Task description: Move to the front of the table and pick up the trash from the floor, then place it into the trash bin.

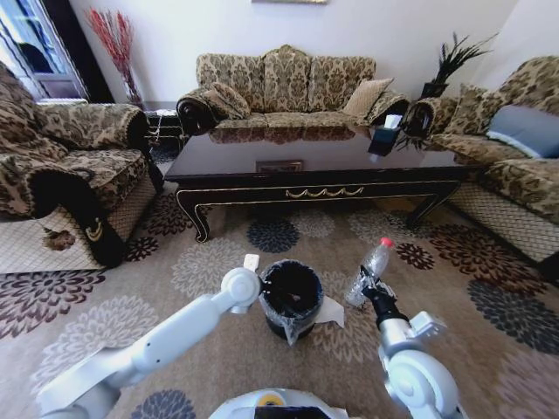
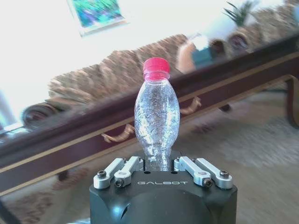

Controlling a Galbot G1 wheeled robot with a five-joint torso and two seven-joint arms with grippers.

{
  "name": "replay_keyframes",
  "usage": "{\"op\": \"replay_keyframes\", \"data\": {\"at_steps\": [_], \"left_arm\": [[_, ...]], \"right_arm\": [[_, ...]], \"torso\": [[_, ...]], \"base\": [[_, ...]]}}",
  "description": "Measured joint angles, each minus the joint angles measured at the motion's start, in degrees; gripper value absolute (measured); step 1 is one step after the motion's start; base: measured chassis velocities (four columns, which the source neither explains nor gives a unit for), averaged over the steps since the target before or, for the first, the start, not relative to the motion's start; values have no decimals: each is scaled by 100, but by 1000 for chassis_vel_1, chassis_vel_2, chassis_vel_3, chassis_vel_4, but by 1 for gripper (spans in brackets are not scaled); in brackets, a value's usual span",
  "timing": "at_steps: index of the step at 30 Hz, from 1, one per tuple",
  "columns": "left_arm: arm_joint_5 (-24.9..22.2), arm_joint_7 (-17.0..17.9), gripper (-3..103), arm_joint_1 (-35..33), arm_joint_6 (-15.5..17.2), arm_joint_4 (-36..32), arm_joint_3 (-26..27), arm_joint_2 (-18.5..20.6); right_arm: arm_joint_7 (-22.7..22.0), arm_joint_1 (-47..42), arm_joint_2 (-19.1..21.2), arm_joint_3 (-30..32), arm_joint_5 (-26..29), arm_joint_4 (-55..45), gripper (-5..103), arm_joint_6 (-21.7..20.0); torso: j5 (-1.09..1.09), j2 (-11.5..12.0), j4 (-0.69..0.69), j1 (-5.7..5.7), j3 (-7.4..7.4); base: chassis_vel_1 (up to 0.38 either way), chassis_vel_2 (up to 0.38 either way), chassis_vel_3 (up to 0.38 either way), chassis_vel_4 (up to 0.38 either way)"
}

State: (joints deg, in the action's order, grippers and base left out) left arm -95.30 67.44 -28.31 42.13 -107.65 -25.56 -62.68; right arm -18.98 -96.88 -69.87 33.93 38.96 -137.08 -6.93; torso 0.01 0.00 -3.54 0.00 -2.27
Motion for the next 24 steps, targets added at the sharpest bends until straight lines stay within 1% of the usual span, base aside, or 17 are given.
{"op": "replay_keyframes", "data": {"at_steps": [3,5,6,8,10,11,17,24], "left_arm": [[-2,29,0,103,-11,66,-132,-112],[-3,31,0,113,-16,75,-158,-134],[-1,36,0,121,-26,87,-216,-201],[5,50,0,120,-31,112,-242,-302],[9,56,0,120,-33,124,-247,-335],[12,68,0,137,-37,150,-269,-404],[4,76,0,274,-53,193,-330,-495],[-1,77,0,231,-57,204,-364,-547]], "right_arm": [[414,-150,23,-11,-237,-105,24,218],[488,-179,27,-18,-277,-114,24,252],[688,-252,36,-41,-417,-108,24,358],[944,-302,61,-66,-657,-16,24,543],[1015,-312,71,-72,-721,14,24,596],[1161,-327,104,-93,-819,71,24,685],[1311,-322,195,-158,-739,172,24,657],[1390,-267,197,-252,-767,259,24,635]], "torso": [[0,0,0,0,0],[0,0,0,0,0],[0,0,0,0,0],[-1,0,0,0,0],[0,0,0,0,0],[-1,0,-1,0,0],[0,0,0,0,0],[-1,0,0,0,0]], "base": [[0,0,0,0],[0,0,0,0],[0,0,0,0],[0,0,0,0],[0,0,0,0],[0,0,0,0],[0,0,0,0],[0,0,0,0]]}}
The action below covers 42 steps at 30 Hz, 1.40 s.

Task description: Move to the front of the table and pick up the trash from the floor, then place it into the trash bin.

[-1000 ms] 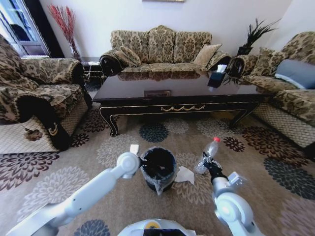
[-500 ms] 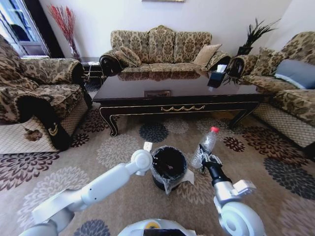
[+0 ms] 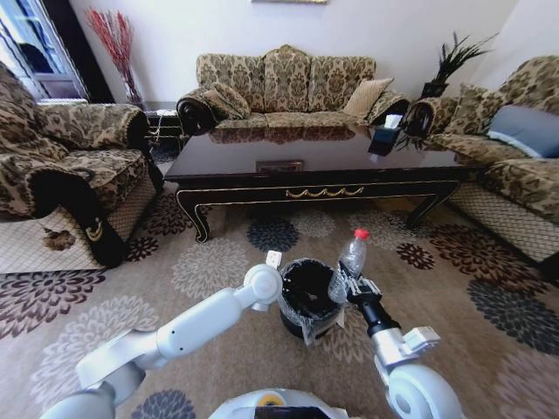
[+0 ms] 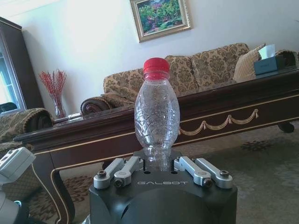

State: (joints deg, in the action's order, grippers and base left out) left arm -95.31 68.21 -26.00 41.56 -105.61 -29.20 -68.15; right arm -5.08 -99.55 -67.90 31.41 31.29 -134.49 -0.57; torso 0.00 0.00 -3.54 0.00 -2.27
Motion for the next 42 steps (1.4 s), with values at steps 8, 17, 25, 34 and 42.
{"op": "replay_keyframes", "data": {"at_steps": [8,17,25,34,42], "left_arm": [[-1,0,0,-24,0,68,15,-67],[6,-1,0,-113,0,54,24,-93],[18,-1,0,-157,1,31,69,-68],[79,-16,0,-426,27,-116,327,252],[105,-45,0,-884,53,-315,894,609]], "right_arm": [[126,-1,-36,-15,-87,44,36,-33],[142,-14,-75,-10,-87,22,58,-86],[178,-91,-156,-28,-173,4,90,-94],[143,-71,-154,26,-140,-16,100,-95],[37,49,-108,100,-51,42,100,-105]], "torso": [[0,0,0,0,0],[-1,0,0,0,0],[-1,0,-1,0,0],[-1,0,0,0,0],[-2,0,0,0,0]], "base": [[0,0,0,0],[0,0,0,0],[0,0,0,0],[0,0,0,0],[0,0,0,0]]}}
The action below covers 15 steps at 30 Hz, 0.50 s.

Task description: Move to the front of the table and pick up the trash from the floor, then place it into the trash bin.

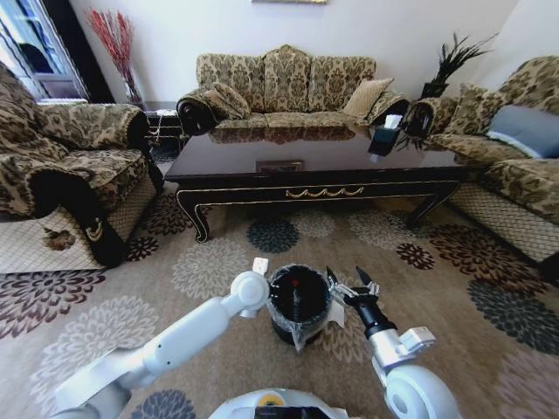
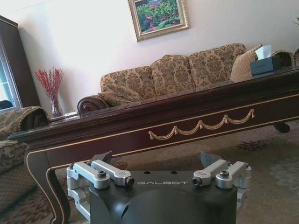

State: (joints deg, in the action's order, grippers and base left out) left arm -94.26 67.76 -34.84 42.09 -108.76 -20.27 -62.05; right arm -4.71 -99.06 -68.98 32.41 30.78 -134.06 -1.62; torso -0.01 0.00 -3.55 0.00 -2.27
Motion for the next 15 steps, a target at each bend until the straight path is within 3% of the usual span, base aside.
{"op": "replay_keyframes", "data": {"at_steps": [11,14,15], "left_arm": [[219,-318,0,-853,5,-211,1083,620],[390,-513,0,-1496,6,-295,1752,898],[390,-513,0,-1496,6,-295,1752,898]], "right_arm": [[-163,209,6,37,-82,504,100,85],[-186,444,26,-17,-196,915,100,144],[-186,444,26,-17,-196,915,100,144]], "torso": [[1,0,-1,0,0],[0,0,0,0,0],[0,0,0,0,0]], "base": [[0,0,0,0],[0,0,0,0],[0,0,0,0]]}}
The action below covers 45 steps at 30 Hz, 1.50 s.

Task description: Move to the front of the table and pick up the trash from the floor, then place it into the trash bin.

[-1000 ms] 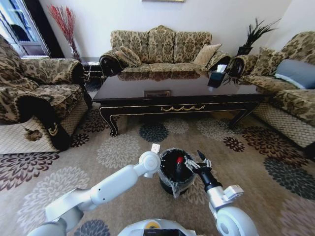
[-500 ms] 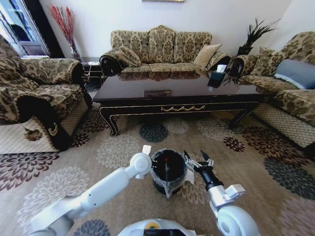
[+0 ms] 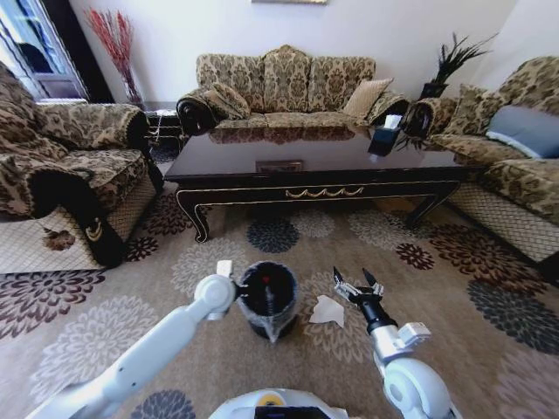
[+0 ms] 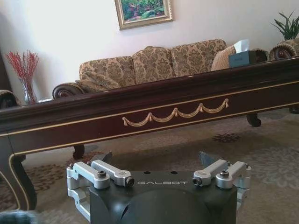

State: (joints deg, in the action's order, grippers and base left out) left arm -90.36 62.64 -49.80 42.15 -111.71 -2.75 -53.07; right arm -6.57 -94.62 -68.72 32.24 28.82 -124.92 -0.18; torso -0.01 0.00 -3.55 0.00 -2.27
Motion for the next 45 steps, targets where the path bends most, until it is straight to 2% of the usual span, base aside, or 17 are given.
{"op": "replay_keyframes", "data": {"at_steps": [4,8,11,16,27,30,45], "left_arm": [[109,-183,0,-583,1,-131,530,265],[121,-262,0,-754,1,-211,683,345],[128,-269,0,-784,1,-229,701,348],[142,-268,0,-779,1,-261,667,292],[45,-168,0,-757,1,-403,666,434],[9,-146,0,-753,-1,-426,712,490],[-101,-96,0,-686,-2,-463,695,484]], "right_arm": [[34,253,91,-97,-191,594,100,120],[81,336,151,-173,-242,979,100,165],[119,372,154,-201,-398,1225,100,221],[310,491,83,-219,-1492,2136,100,647],[255,801,-76,-369,-1774,3435,100,762],[261,988,-133,-395,-2161,4043,100,911],[243,1317,-350,-452,-2711,5013,100,1149]], "torso": [[2,0,2,0,0],[1,0,0,0,0],[1,0,-1,0,0],[1,0,-1,0,0],[2,0,0,0,0],[2,0,0,0,0],[1,0,0,0,0]], "base": [[0,0,0,0],[0,0,0,0],[0,0,0,0],[0,0,0,0],[0,0,0,0],[0,0,0,0],[0,0,0,0]]}}
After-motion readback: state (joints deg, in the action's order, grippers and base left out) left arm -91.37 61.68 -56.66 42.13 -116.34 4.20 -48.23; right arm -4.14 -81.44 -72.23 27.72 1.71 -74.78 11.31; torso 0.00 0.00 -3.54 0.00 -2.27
